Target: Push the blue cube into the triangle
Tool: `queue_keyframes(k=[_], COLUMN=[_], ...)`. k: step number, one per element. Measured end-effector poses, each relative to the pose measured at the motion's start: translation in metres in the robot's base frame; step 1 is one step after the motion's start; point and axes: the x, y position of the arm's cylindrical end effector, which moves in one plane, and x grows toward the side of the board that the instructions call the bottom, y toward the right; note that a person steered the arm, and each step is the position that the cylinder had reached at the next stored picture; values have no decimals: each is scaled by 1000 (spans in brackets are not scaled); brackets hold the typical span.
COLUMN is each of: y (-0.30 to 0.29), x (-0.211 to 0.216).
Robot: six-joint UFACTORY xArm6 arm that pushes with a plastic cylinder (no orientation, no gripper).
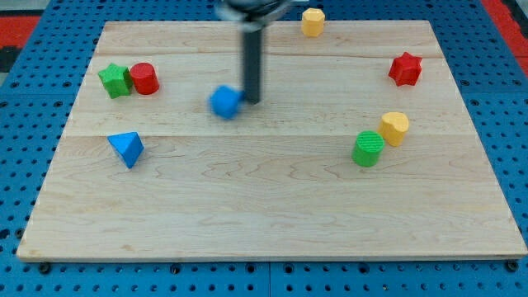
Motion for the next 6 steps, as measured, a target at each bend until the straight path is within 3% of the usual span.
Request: queue_keyframes(k=[1, 2, 3, 4, 5, 6], y=[4, -63, -169, -12, 89, 65], x=[107, -4, 12, 1, -101, -168])
